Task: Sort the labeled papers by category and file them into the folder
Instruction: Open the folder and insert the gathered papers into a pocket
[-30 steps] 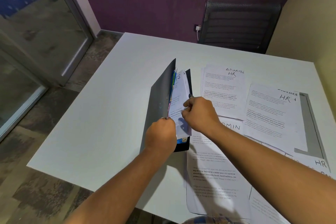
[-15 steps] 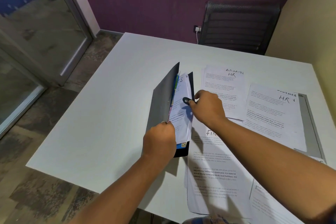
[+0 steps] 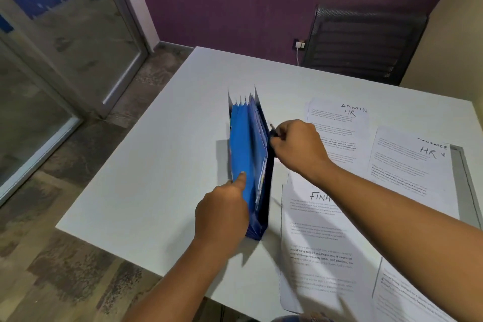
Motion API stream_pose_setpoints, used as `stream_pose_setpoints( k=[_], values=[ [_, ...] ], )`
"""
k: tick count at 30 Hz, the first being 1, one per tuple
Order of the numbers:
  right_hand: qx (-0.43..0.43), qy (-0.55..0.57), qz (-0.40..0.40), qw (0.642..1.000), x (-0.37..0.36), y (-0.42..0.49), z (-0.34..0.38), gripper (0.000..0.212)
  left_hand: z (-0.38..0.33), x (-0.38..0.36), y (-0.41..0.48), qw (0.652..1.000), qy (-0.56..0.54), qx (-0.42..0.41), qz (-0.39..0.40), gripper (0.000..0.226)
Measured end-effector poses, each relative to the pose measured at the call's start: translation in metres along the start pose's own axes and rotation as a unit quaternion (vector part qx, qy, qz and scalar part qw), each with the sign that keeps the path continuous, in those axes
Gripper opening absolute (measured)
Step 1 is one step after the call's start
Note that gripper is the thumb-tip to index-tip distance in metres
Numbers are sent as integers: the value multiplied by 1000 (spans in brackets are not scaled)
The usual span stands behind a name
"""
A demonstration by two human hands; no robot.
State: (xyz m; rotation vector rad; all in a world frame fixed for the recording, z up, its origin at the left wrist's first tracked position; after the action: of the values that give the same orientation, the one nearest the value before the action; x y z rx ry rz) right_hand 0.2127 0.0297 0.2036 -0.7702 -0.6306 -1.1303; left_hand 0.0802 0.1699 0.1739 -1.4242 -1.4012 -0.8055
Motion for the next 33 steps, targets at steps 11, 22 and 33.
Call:
stream_pose_setpoints(
  k=[11, 22, 33],
  values=[
    [-23, 98, 11, 995, -13, -4, -8, 22, 28, -5, -4, 998, -53, 28, -17, 59],
    [-87, 386, 35, 918, -33, -10, -32, 12, 20, -1, 0, 998, -4, -37, -55, 70],
    [-243, 451, 105, 852, -68, -22, -98, 52, -5, -50, 23, 997, -9, 26, 75, 44]
  ],
)
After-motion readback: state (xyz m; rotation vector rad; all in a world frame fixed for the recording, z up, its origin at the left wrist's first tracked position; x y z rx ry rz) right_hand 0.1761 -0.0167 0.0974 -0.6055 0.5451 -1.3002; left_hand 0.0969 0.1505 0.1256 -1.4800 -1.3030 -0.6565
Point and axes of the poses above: each hand's wrist, its own y-axis towards the middle knuckle, its own x-axis out of the back of the hand, z = x × y, the point moved 4 cm from there along y, towards the middle knuckle, and after that the axes turned 11 degrees about z, right-handed, at the moved point
